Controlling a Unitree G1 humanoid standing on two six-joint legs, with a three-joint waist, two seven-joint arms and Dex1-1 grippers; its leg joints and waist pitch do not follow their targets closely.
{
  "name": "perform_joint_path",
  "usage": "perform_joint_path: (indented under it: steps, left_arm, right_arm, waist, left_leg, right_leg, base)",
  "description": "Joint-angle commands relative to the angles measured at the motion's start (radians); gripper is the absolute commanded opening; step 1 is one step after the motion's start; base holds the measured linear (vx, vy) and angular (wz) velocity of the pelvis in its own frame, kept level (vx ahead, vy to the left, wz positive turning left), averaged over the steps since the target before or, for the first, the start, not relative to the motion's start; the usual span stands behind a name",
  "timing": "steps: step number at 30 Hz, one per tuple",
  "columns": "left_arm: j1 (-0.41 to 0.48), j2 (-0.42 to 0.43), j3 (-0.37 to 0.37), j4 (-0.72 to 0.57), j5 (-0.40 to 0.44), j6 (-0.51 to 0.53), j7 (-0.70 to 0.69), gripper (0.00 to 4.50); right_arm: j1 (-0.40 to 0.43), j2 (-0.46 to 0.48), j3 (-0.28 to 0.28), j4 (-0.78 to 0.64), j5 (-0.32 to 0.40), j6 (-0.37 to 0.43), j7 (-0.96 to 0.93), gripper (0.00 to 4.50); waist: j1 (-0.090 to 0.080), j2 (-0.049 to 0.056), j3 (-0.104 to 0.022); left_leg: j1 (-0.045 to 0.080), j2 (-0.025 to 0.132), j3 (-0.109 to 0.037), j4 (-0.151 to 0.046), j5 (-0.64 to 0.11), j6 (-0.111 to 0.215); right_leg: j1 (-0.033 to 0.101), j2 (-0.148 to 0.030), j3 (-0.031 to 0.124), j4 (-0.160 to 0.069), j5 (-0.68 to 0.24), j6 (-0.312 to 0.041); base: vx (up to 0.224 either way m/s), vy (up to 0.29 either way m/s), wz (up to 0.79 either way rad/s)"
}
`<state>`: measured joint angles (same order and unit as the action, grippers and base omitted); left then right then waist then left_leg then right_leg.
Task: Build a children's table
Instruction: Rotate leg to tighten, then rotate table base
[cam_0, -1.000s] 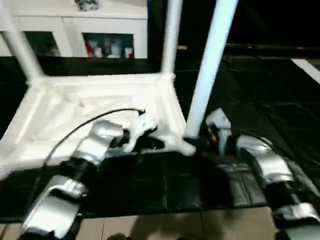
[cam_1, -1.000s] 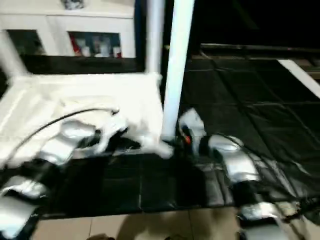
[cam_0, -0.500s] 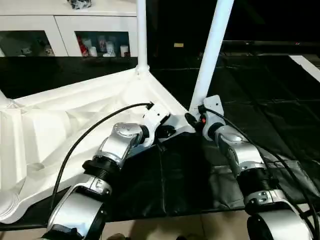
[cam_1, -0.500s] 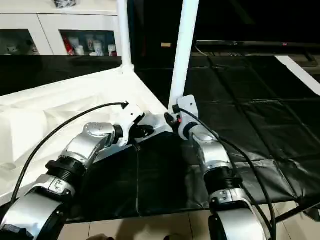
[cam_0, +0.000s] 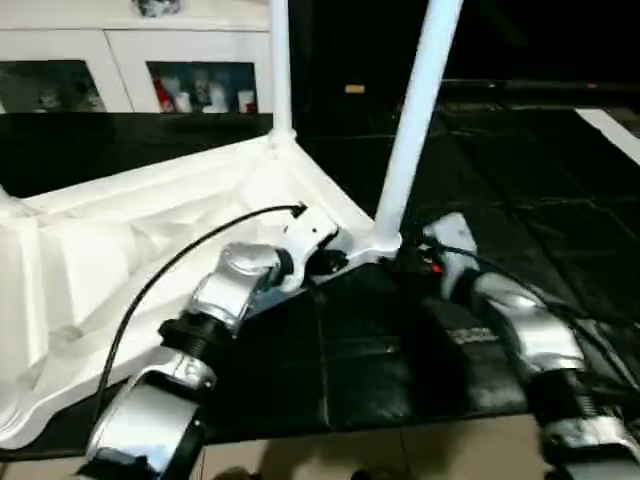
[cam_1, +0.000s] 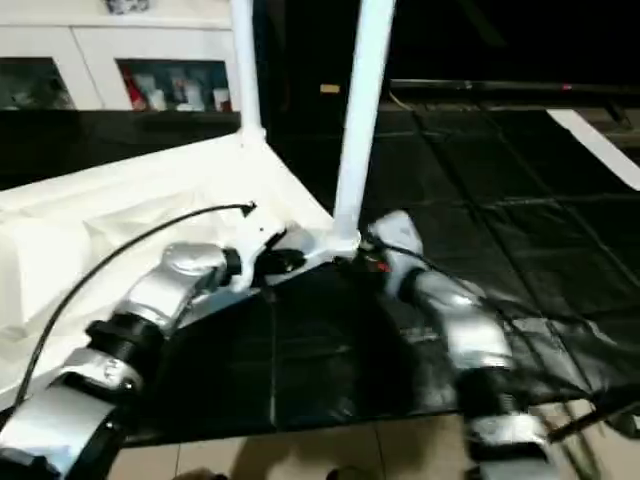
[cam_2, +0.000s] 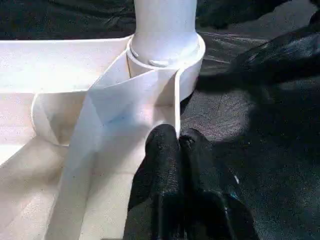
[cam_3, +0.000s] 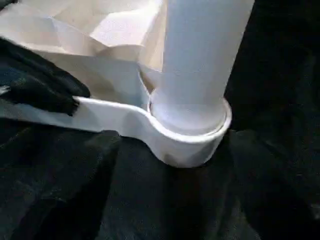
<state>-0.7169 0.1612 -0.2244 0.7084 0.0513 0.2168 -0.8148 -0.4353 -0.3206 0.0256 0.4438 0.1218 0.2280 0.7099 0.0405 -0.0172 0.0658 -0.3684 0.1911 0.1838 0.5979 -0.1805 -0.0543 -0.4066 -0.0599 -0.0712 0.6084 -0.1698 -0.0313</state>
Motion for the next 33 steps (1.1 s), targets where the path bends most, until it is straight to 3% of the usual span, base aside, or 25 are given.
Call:
perform_joint_path:
  steps: [1, 4, 6, 12, 17, 18, 22, 27, 29, 31, 33]
  left_arm:
    - [0.002, 0.021, -0.009, -0.050, -0.009, -0.022, -0.047, 0.00]
    - [0.023, 0.041, -0.021, -0.072, -0.018, -0.035, -0.090, 0.00]
    - [0.031, 0.054, -0.031, -0.079, -0.019, -0.051, -0.123, 0.00]
    - [0.043, 0.091, -0.048, -0.088, -0.021, -0.110, -0.196, 0.00]
    - [0.032, 0.083, -0.016, -0.079, -0.025, -0.150, -0.134, 0.00]
    - [0.031, 0.081, -0.010, -0.081, -0.033, -0.148, -0.134, 0.43]
    - [0.041, 0.097, 0.019, -0.157, -0.078, -0.081, -0.173, 0.56]
    - [0.088, 0.160, 0.041, -0.314, -0.136, -0.008, -0.238, 1.06]
    - [0.127, 0.210, 0.043, -0.414, -0.170, 0.058, -0.287, 1.22]
    - [0.148, 0.237, 0.042, -0.459, -0.182, 0.089, -0.310, 1.35]
    - [0.224, 0.342, 0.028, -0.588, -0.198, 0.163, -0.388, 1.48]
  right_arm:
    - [0.004, -0.035, -0.025, -0.035, 0.020, -0.013, 0.046, 3.96]
    - [0.044, -0.094, -0.021, -0.098, 0.048, -0.010, 0.148, 4.34]
    - [0.073, -0.123, -0.001, -0.141, 0.065, -0.005, 0.213, 4.43]
    - [0.117, -0.173, 0.039, -0.214, 0.093, -0.006, 0.321, 4.43]
    - [0.141, -0.175, 0.059, -0.272, 0.109, 0.008, 0.353, 4.43]
    - [0.144, -0.173, 0.061, -0.281, 0.111, 0.011, 0.355, 4.50]
    - [0.158, -0.165, 0.075, -0.328, 0.136, 0.036, 0.372, 4.50]
    - [0.155, -0.143, 0.091, -0.359, 0.151, 0.070, 0.366, 4.50]
    - [0.140, -0.110, 0.095, -0.361, 0.161, 0.095, 0.335, 4.50]
    - [0.135, -0.096, 0.099, -0.364, 0.167, 0.101, 0.327, 4.50]
    - [0.117, -0.063, 0.116, -0.368, 0.175, 0.111, 0.320, 4.50]
  waist:
    - [0.012, -0.007, -0.074]
    - [0.016, -0.005, -0.075]
    - [0.015, -0.007, -0.074]
    - [0.024, -0.005, -0.071]
    - [0.029, -0.006, -0.071]
    - [0.030, -0.005, -0.071]
    - [0.033, -0.006, -0.073]
    - [0.026, 0.000, -0.069]
    - [0.022, 0.001, -0.068]
    - [0.020, 0.003, -0.067]
    - [0.016, 0.004, -0.065]
  left_leg:
    - [0.006, 0.035, -0.015, -0.060, -0.182, 0.069]
    - [0.007, 0.037, -0.014, -0.060, -0.173, 0.083]
    - [0.005, 0.035, -0.014, -0.060, -0.183, 0.085]
    - [0.009, 0.039, -0.017, -0.064, -0.213, 0.068]
    - [0.009, 0.040, -0.017, -0.064, -0.214, 0.063]
    - [0.008, 0.040, -0.017, -0.064, -0.209, 0.065]
    - [0.009, 0.042, -0.018, -0.064, -0.197, 0.061]
    - [0.009, 0.044, -0.020, -0.068, -0.216, 0.047]
    - [0.014, 0.043, -0.018, -0.069, -0.234, 0.038]
    - [0.010, 0.047, -0.023, -0.075, -0.231, 0.028]
    - [0.016, 0.045, -0.020, -0.074, -0.253, 0.020]
  right_leg:
    - [0.062, -0.082, 0.050, -0.091, -0.288, -0.170]
    - [0.061, -0.079, 0.049, -0.086, -0.249, -0.184]
    - [0.061, -0.080, 0.047, -0.089, -0.272, -0.178]
    - [0.055, -0.082, 0.047, -0.096, -0.340, -0.161]
    - [0.056, -0.083, 0.048, -0.093, -0.324, -0.161]
    - [0.056, -0.083, 0.048, -0.093, -0.319, -0.159]
    - [0.057, -0.085, 0.048, -0.088, -0.303, -0.174]
    - [0.054, -0.085, 0.049, -0.085, -0.318, -0.181]
    - [0.048, -0.081, 0.049, -0.091, -0.351, -0.172]
    - [0.052, -0.085, 0.051, -0.083, -0.341, -0.178]
    - [0.044, -0.080, 0.052, -0.087, -0.368, -0.167]
  base:
    - [0.000, 0.000, 0.00]
    - [0.000, 0.000, 0.00]
    - [0.000, 0.000, 0.00]
    - [0.000, 0.000, 0.00]
    - [0.000, 0.000, 0.00]
    - [0.000, 0.000, 0.00]
    - [0.000, 0.000, 0.00]
    - [0.000, 0.000, 0.00]
    - [0.000, 0.000, 0.00]
    - [0.000, 0.000, 0.00]
    - [0.000, 0.000, 0.00]
